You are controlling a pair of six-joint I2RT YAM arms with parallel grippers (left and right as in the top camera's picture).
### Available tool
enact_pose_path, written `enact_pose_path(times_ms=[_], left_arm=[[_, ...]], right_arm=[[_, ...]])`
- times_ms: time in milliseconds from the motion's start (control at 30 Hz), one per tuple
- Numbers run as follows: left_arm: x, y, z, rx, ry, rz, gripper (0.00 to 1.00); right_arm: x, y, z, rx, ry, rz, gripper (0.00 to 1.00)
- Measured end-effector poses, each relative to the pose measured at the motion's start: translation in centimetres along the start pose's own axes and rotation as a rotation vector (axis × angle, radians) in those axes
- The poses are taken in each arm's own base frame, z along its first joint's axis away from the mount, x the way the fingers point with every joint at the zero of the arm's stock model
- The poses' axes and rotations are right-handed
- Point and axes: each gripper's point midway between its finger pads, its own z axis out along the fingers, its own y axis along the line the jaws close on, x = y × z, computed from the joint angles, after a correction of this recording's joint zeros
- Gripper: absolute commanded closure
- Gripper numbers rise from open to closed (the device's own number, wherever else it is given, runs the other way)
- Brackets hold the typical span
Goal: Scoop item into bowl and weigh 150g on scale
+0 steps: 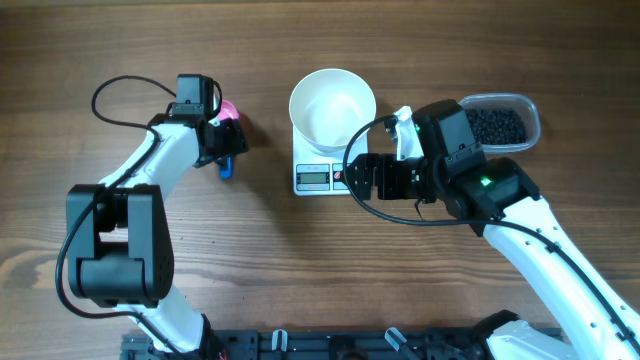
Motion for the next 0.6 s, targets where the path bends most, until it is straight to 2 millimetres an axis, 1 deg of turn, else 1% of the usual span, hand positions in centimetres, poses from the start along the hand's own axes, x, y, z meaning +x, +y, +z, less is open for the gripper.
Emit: enact_pose_path(times_ms=[100,167,200,267,300,400,433,467,600], left_arm=[[-0.1,0.0,0.4,0.002,-0.005,-0.007,0.01],[0.1,0.1,0.8,-0.002,0.007,-0.008,0.16],[0.2,0.1,1.0,-0.005,0.012,-0.011,0.31],[0.3,0.1,1.0,-0.005,0.014,-0.006,0.50],[0.3,0.1,1.0,-0.004,0.014,-0.003,0.51],[0.2,0.1,1.0,-0.003,0.010,-0.005,0.52],[0.1,0.1,1.1,-0.002,0.009,-0.005,0.57],[0.1,0.1,1.0,-0.002,0.007,-0.005,0.57],[0.0,0.1,1.1,-0.001,0.004,-0.008,0.58]], right_arm=[[0.0,0.0,0.0,0.000,0.000,0.000,0.03],[0.0,0.0,0.0,0.000,0.000,0.000,0.03],[0.0,0.0,0.0,0.000,0.000,0.000,0.03],[0.0,0.0,0.0,0.000,0.000,0.000,0.03],[0.0,0.0,0.0,0.000,0.000,0.000,0.03],[0.0,0.0,0.0,0.000,0.000,0.000,0.03],[0.0,0.0,0.0,0.000,0.000,0.000,0.03],[0.0,0.0,0.0,0.000,0.000,0.000,0.03],[0.0,0.0,0.0,0.000,0.000,0.000,0.03]])
